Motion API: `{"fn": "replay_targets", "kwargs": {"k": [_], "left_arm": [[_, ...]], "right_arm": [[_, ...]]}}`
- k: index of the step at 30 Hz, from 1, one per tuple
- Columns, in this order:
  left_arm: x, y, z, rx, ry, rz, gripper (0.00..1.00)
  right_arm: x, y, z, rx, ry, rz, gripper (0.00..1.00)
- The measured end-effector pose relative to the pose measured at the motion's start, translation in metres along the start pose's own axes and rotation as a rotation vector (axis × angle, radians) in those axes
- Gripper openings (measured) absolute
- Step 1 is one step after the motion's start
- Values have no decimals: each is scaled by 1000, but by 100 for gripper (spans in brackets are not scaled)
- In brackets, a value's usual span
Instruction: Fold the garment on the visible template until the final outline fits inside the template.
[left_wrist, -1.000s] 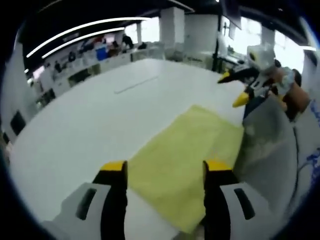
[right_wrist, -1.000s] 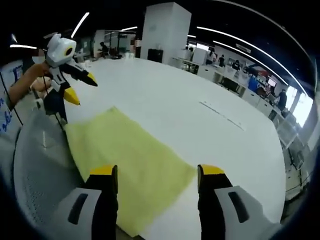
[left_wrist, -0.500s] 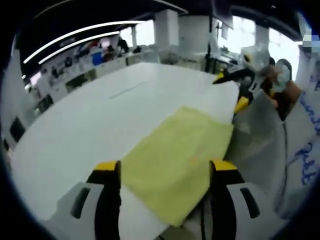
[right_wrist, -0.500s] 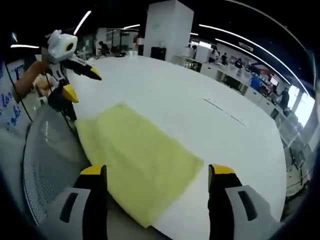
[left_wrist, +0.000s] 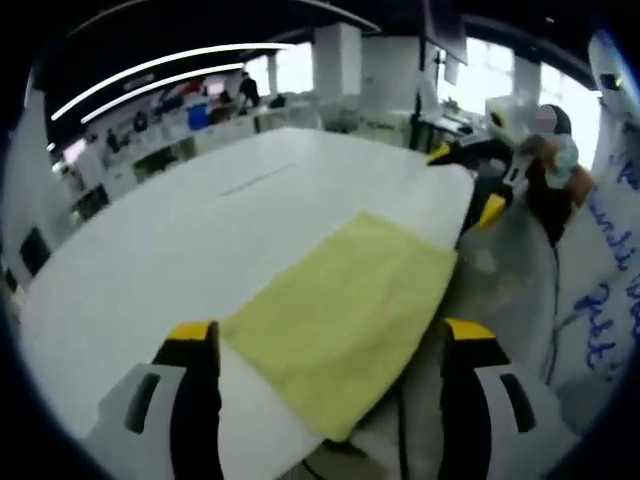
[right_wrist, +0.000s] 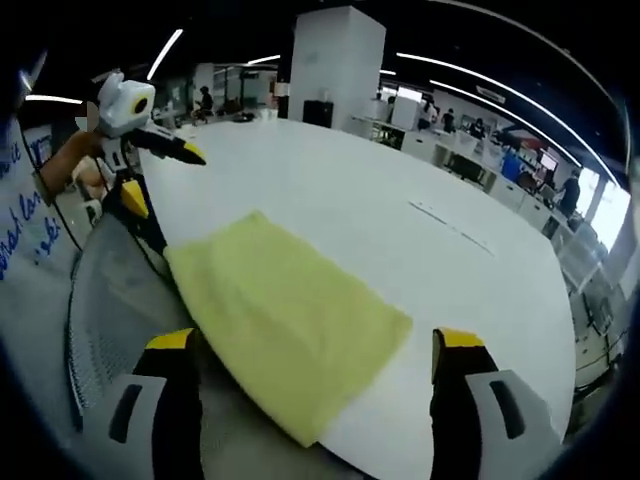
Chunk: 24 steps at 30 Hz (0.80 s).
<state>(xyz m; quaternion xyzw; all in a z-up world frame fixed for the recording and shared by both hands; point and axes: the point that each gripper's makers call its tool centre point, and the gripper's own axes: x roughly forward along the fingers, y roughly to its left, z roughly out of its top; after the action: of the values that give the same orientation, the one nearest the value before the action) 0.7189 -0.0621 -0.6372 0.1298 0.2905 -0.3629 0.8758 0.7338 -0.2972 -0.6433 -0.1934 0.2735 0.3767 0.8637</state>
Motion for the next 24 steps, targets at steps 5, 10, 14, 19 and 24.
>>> {"fn": "replay_targets", "kwargs": {"k": [5, 10, 14, 19, 24], "left_arm": [[-7, -7, -1, -2, -7, -5, 93], [-14, -7, -3, 8, -1, 17, 98], [-17, -7, -7, 1, 14, 25, 99], [-19, -16, -8, 5, 22, -2, 99], [-24, -15, -13, -23, 40, 4, 99]], "right_arm": [[-8, -3, -5, 4, 18, -21, 100], [-16, -1, -4, 20, -4, -16, 100], [-16, 6, -7, 36, 2, 0, 100], [-20, 12, -13, 42, 14, 8, 100], [-26, 16, -18, 50, 26, 35, 100]]}}
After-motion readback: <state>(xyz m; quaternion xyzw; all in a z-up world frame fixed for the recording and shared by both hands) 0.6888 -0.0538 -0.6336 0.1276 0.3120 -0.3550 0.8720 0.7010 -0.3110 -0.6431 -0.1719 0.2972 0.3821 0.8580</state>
